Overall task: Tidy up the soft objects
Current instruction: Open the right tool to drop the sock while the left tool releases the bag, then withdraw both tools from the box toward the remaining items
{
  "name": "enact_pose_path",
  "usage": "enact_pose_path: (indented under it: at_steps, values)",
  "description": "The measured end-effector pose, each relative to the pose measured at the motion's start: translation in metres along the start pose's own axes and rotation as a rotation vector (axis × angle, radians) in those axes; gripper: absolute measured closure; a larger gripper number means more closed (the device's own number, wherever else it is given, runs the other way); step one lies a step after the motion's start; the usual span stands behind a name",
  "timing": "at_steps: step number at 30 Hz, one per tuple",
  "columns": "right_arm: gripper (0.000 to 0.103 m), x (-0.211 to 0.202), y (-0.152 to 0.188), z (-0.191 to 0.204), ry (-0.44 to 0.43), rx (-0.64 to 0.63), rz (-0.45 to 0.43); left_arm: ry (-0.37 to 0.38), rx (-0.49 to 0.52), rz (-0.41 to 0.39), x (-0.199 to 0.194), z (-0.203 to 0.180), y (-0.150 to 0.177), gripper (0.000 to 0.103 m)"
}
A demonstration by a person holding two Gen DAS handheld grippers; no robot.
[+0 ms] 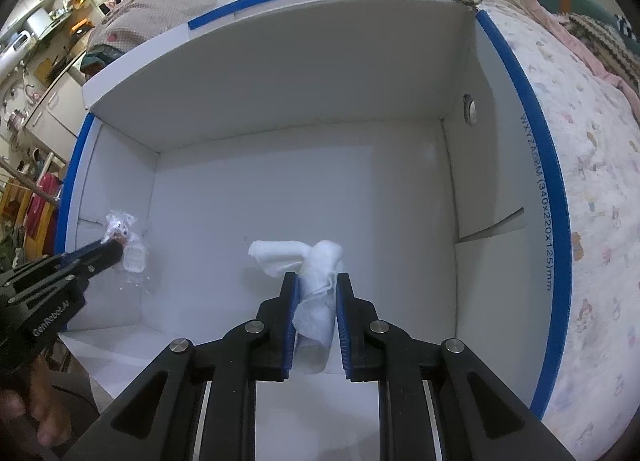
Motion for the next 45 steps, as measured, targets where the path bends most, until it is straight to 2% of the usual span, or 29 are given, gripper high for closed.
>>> enact_pose_path:
  at_steps: [8,13,15,17,19,21,23,28,30,31,36,39,45]
  values:
    - [0.084,-0.011,0.003,-0.005,-0.025,0.01,-0.024,-0.01,0.016,0.005,0.001,-0.002,0.003,0.096]
    - [0.075,-0.02,0.001,-0.007,-0.046,0.015,-0.045,0.005,0.016,0.024,0.003,-0.005,0.005,0.092]
    - [0.067,-0.022,0.001,-0.008,-0.047,0.017,-0.05,0.01,0.018,0.027,0.004,-0.006,0.005,0.092]
    - [0.05,-0.024,0.0,-0.009,-0.045,0.021,-0.058,0.008,0.024,0.025,0.003,-0.007,0.004,0.09]
    - [0.048,-0.026,-0.002,-0.009,-0.05,0.028,-0.07,0.012,0.025,0.028,0.002,-0.007,0.003,0.083]
    - [0.044,-0.028,-0.005,-0.009,-0.054,0.03,-0.082,0.017,0.011,0.025,0.001,-0.006,0.001,0.063]
    - [0.036,-0.028,-0.009,-0.008,-0.057,0.038,-0.091,0.014,0.001,0.01,-0.002,-0.004,-0.002,0.048]
    - [0.025,-0.029,-0.02,-0.001,-0.081,0.059,-0.117,0.016,0.01,-0.046,-0.012,-0.004,-0.013,0.045]
    - [0.012,-0.031,-0.024,0.001,-0.1,0.072,-0.13,0.022,0.0,-0.056,-0.015,-0.005,-0.015,0.045]
    - [0.0,-0.034,-0.027,0.002,-0.109,0.08,-0.147,0.025,-0.005,-0.06,-0.016,-0.005,-0.016,0.045]
    - [0.0,-0.05,-0.038,0.004,-0.137,0.109,-0.229,0.01,-0.012,-0.113,-0.029,0.001,-0.022,0.045]
    - [0.0,-0.06,-0.041,0.004,-0.108,0.088,-0.279,-0.01,-0.044,-0.133,-0.038,0.009,-0.023,0.045]
    - [0.0,-0.073,-0.035,0.003,-0.108,0.124,-0.291,0.005,-0.067,-0.156,-0.058,0.016,-0.023,0.044]
Point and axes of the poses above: each gripper's, at about its wrist camera, not at the fingertips, and x roughly the way its jaws point, z to its left, y to its underside, the point moved 8 cm from there along x, roughly the way its jaws point, and after that the axes turned 15 degrees about -z, right-handed, at the moved point
